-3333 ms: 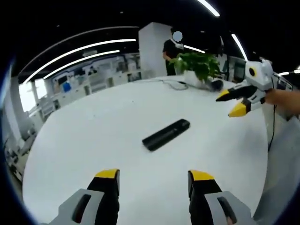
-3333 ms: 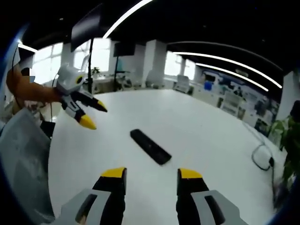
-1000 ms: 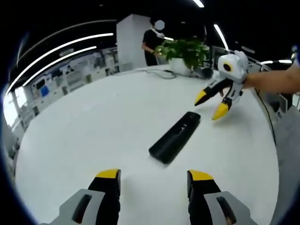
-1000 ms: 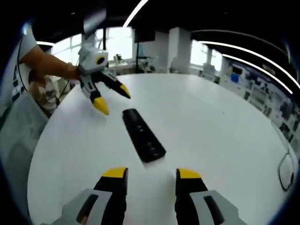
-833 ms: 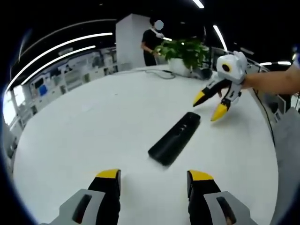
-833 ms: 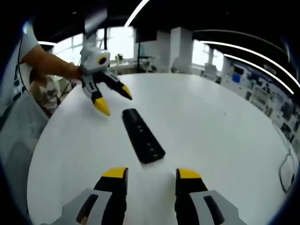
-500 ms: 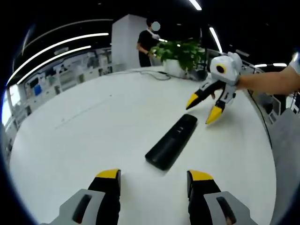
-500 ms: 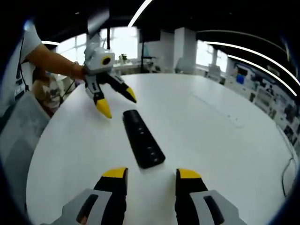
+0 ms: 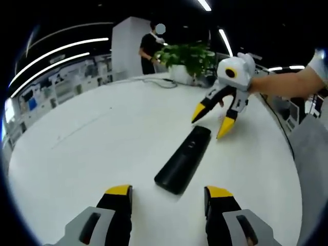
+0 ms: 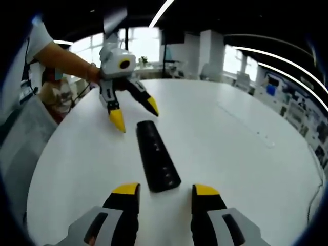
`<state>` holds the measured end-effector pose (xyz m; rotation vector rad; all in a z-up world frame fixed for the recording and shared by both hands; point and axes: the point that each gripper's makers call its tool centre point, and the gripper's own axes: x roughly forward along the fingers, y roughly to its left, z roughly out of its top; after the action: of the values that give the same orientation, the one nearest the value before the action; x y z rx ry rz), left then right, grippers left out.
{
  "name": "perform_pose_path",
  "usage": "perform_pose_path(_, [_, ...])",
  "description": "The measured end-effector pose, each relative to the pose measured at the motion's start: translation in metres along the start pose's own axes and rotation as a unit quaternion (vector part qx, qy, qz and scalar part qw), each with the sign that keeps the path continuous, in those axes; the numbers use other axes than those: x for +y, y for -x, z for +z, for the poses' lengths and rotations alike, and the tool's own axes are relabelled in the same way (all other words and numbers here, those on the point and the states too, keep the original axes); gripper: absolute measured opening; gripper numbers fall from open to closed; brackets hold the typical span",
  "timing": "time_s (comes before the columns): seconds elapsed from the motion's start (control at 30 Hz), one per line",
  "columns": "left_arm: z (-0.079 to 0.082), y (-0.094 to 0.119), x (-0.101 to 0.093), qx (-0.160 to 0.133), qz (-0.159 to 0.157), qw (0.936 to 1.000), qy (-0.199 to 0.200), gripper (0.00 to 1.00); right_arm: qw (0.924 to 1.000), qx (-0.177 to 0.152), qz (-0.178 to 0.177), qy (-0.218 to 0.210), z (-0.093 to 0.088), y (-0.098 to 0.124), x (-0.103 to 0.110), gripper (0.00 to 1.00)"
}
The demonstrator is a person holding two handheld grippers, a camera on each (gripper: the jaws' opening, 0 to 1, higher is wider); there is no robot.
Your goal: Press the specified remote control buttons in sequence, fully releasing each button before pressing the next.
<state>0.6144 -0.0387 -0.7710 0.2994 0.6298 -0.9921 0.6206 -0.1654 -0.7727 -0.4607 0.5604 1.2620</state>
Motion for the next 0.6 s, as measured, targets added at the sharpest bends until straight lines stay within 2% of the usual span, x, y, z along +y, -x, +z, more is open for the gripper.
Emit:
perform_pose_path(0.37, [0.003,-0.009,-0.004,0.002,-0.028,0.9994,-0.022,0.57,0.9994,0.01,0.025,0.021,0.005,-0.006,0.002,0.35])
perform_pose_path(0.6, [0.004,-0.013,-0.004,0.005,-0.035,0.9989,-0.032,0.56,0.9985,0.02,0.038,0.035,0.006,-0.01,0.006,0.34])
